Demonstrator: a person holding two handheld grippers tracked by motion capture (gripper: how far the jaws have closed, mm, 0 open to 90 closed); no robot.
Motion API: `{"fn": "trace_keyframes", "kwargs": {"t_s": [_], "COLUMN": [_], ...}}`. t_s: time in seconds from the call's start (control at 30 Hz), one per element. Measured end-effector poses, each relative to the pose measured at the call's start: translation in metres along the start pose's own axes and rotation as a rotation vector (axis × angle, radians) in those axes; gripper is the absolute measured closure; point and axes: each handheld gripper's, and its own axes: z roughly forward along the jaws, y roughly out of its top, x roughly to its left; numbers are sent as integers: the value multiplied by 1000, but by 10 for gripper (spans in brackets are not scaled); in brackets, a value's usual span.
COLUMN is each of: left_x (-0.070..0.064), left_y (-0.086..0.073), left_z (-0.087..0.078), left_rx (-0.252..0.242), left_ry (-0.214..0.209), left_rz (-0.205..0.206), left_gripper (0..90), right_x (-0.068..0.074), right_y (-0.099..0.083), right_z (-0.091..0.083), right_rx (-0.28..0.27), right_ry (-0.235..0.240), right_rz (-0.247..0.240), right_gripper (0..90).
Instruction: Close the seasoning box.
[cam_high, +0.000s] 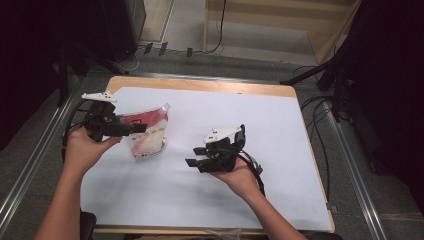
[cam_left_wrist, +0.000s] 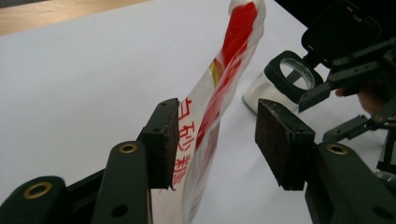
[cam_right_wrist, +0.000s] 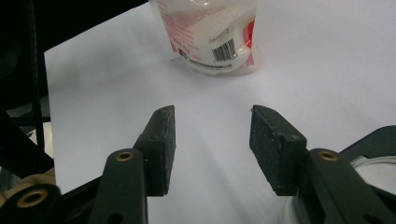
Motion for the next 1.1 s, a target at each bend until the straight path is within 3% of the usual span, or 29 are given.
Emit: {"fn": "trace_keyframes", "kwargs": {"t_s": [0.17, 0.23, 0.4, 0.7, 0.83, 1.1], "left_x": [3, 4, 9, 16, 22, 32], "left_y": [-3, -4, -9, -19, -23, -31], "left_z": [-9, -12, -22, -40, -46, -47], "left_rx": [19, 25, 27, -1, -19, -19], "left_ry": [-23, -12, -13, 22, 42, 64], "left_rz": [-9, 7, -2, -4, -33, -43], "left_gripper": [468, 463, 446, 421, 423, 434], "right_x": [-1, -2, -5, -16, -23, -36], "right_y": [3, 5, 8, 14, 15, 19], "right_z": [-9, -13, -22, -46, -56, -77], "right_rx": [-12, -16, -6, -18, -13, -25], "right_ry": [-18, -18, -19, -13, -11, -54], "right_rz": [-3, 0, 17, 62, 96, 109], "right_gripper": [534, 540, 580, 800, 900, 900]}}
